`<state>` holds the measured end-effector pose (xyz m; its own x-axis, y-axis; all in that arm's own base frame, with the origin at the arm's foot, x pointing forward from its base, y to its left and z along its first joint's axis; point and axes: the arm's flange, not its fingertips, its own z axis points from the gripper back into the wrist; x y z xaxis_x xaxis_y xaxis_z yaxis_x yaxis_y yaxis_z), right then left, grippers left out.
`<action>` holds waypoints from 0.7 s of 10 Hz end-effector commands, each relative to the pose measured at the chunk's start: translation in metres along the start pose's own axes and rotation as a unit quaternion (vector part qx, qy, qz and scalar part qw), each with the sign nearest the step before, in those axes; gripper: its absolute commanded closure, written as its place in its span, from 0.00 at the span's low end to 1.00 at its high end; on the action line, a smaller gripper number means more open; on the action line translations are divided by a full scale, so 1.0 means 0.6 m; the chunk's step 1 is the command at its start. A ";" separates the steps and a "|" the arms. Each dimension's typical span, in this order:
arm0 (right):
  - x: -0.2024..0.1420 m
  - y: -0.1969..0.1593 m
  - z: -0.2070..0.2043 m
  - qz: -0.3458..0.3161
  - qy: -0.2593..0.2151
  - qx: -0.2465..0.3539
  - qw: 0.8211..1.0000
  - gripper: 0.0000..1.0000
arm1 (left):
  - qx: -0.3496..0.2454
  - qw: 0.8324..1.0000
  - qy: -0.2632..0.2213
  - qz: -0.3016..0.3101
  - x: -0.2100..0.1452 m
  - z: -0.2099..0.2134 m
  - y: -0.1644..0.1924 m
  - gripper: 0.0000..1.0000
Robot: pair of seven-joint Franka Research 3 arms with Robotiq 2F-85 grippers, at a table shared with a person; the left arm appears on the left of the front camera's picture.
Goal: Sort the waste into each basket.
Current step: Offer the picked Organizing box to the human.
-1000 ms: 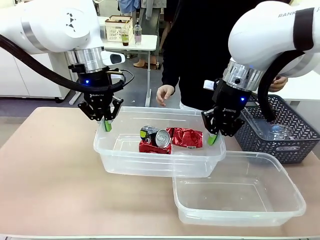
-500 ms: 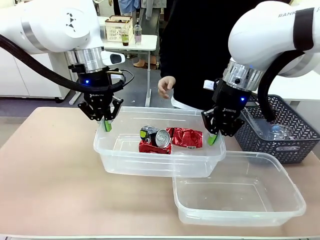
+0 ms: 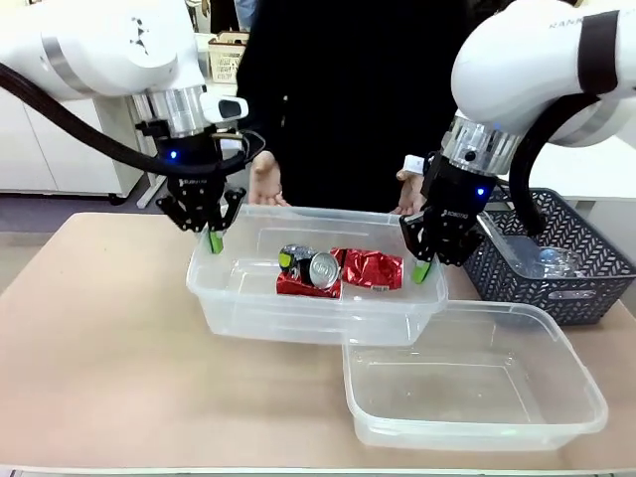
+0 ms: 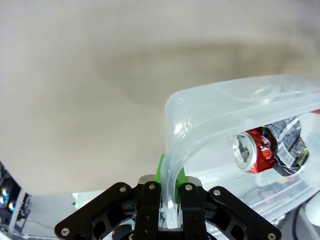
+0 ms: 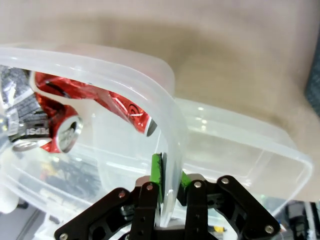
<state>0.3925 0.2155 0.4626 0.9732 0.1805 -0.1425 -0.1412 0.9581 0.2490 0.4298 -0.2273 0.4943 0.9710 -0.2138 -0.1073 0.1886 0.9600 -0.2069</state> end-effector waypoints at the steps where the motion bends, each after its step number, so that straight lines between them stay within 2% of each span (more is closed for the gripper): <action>1: 0.104 0.019 0.095 0.039 0.037 -0.004 0.999 0.94 | -0.018 0.999 -0.021 -0.024 0.073 0.088 -0.013 0.93; 2: 0.164 0.010 0.115 0.041 0.055 0.001 0.998 0.94 | -0.023 1.000 -0.015 -0.010 0.111 0.103 -0.001 0.93; 4: 0.255 -0.002 0.106 0.033 0.068 0.022 0.997 0.94 | -0.049 0.999 0.016 0.011 0.176 0.078 0.031 0.93; 5: 0.271 -0.004 0.095 0.031 0.071 0.037 0.996 0.94 | -0.055 0.998 0.026 0.015 0.196 0.062 0.042 0.93; 6: 0.272 -0.009 0.082 0.035 0.063 0.052 0.996 0.94 | -0.029 0.999 -0.009 0.013 0.142 0.091 0.035 0.93; 7: 0.252 -0.023 0.081 0.009 0.060 0.012 0.998 0.94 | -0.029 0.999 -0.009 0.013 0.142 0.091 0.035 0.93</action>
<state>0.5652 0.2208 0.4686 0.9355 0.2283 -0.2696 -0.1501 0.9477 0.2817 0.5472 -0.2095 0.5159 0.9772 -0.1684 -0.1297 0.1304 0.9568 -0.2600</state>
